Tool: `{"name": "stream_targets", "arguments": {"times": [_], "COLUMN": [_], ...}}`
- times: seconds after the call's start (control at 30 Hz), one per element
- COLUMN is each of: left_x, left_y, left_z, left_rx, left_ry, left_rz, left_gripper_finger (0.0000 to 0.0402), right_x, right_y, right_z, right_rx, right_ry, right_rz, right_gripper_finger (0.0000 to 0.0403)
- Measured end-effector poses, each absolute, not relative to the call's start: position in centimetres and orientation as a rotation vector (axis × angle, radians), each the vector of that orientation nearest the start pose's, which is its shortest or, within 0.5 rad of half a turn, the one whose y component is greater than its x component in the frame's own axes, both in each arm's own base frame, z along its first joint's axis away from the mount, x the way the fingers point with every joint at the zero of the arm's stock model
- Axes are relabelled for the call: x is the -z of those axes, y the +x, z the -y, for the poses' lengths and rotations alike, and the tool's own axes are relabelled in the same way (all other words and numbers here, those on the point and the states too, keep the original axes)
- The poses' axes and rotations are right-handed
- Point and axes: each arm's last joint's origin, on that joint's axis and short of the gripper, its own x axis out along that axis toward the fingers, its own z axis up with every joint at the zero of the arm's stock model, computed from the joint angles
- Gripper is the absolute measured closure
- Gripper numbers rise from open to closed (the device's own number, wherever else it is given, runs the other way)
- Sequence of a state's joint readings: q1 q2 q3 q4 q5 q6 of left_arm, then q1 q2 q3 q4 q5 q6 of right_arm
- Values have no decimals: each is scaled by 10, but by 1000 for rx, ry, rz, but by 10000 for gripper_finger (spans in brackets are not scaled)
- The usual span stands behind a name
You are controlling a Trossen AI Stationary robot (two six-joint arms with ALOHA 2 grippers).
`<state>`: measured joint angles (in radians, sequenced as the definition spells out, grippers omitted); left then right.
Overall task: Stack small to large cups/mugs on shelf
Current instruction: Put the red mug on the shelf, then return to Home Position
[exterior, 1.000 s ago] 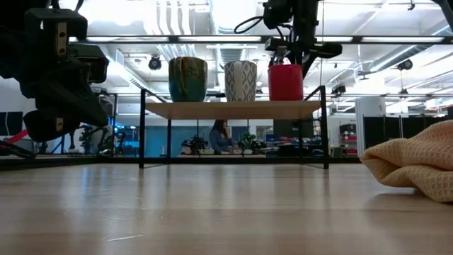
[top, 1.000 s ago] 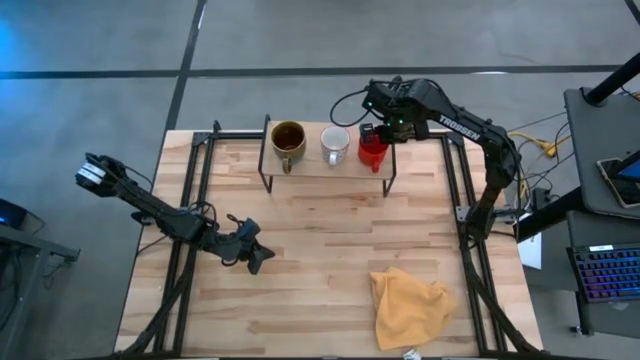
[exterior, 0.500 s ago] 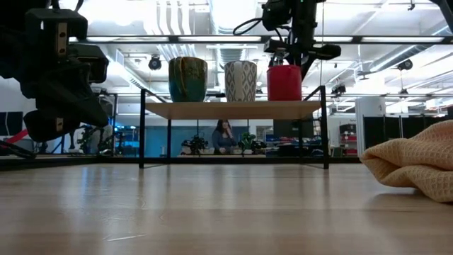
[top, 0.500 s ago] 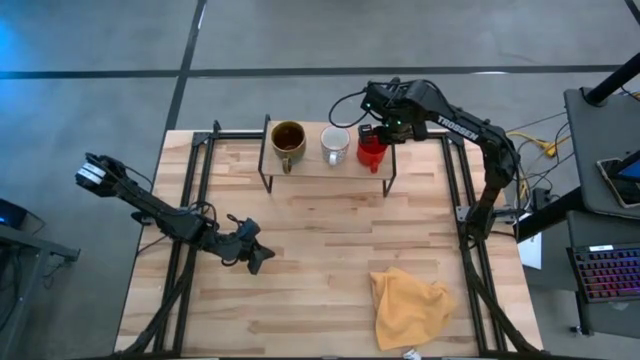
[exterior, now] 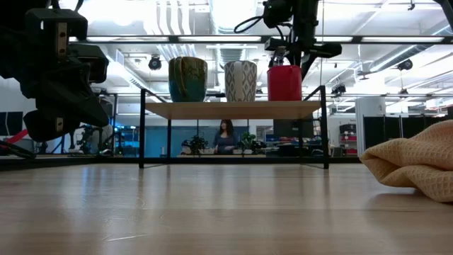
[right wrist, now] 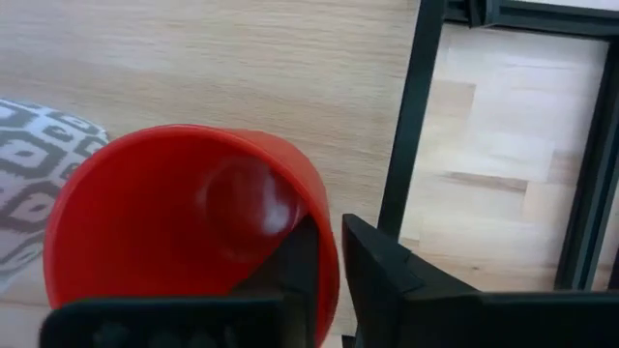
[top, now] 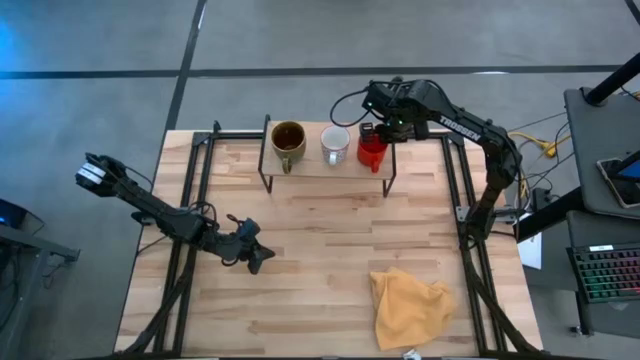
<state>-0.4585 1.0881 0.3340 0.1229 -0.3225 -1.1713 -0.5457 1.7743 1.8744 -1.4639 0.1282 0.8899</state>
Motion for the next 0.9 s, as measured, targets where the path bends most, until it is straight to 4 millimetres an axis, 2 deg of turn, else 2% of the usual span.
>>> {"name": "stream_targets", "arguments": {"times": [0.3, 0.53, 0.73, 0.9], "left_x": [-157, -157, -157, -157], "left_y": [178, 178, 178, 178], "left_z": [78, 78, 78, 78], "left_rx": [-218, -219, -219, -218], "left_ry": [-888, -886, -889, -890], "left_rz": [-578, -579, -578, -577], "left_gripper_finger": [402, 402, 402, 402], "right_x": [-368, -396, -431, -467], "right_y": [270, 253, 230, 206], "right_z": [168, 151, 123, 88], "right_rx": [1135, 1077, 948, 905], "right_ry": [999, 984, 903, 741], "right_rz": [-972, -859, -712, -481], "right_gripper_finger": [291, 257, 250, 250]}}
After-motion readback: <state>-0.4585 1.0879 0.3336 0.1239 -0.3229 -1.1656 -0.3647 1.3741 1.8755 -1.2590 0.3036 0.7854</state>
